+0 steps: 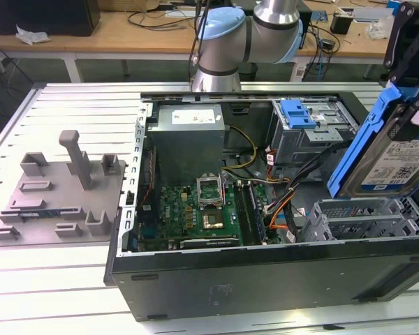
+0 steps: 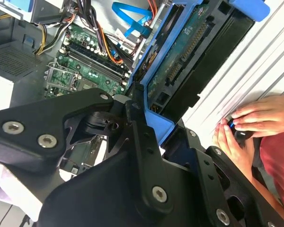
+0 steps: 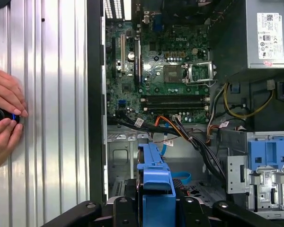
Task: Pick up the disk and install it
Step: 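Insert the disk into the insertion slot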
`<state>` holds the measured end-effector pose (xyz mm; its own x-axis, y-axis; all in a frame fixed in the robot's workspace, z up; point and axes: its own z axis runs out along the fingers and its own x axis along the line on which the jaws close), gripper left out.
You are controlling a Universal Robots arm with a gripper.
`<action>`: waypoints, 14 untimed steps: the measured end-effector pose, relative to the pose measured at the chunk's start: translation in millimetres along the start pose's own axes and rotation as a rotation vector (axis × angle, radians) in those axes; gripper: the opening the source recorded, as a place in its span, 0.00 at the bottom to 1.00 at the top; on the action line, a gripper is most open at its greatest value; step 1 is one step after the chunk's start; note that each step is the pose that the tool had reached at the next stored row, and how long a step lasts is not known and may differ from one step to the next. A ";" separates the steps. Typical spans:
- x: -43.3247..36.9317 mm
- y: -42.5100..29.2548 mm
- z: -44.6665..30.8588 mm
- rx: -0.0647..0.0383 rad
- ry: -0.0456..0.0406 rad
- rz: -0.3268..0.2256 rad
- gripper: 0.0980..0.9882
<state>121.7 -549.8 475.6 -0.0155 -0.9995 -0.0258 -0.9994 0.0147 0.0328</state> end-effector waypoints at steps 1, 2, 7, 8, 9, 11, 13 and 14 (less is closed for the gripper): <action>0.0 0.0 0.8 0.000 -0.0004 0.000 0.30; 0.0 -0.1 1.6 0.000 -0.0007 -0.001 0.30; 2.0 -0.2 5.6 0.000 -0.0029 -0.005 0.30; 3.3 -0.3 6.8 0.000 -0.0037 -0.006 0.30; 4.3 -0.3 7.6 0.000 -0.0040 -0.007 0.30; 5.1 -0.4 8.8 0.000 -0.0041 -0.008 0.30; 5.3 -0.4 10.8 0.000 -0.0042 -0.010 0.30; 5.3 -0.4 11.6 0.000 -0.0041 -0.011 0.30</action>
<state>121.7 -554.7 463.9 -0.0042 -0.9995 -0.0303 -0.9995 0.0032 0.0329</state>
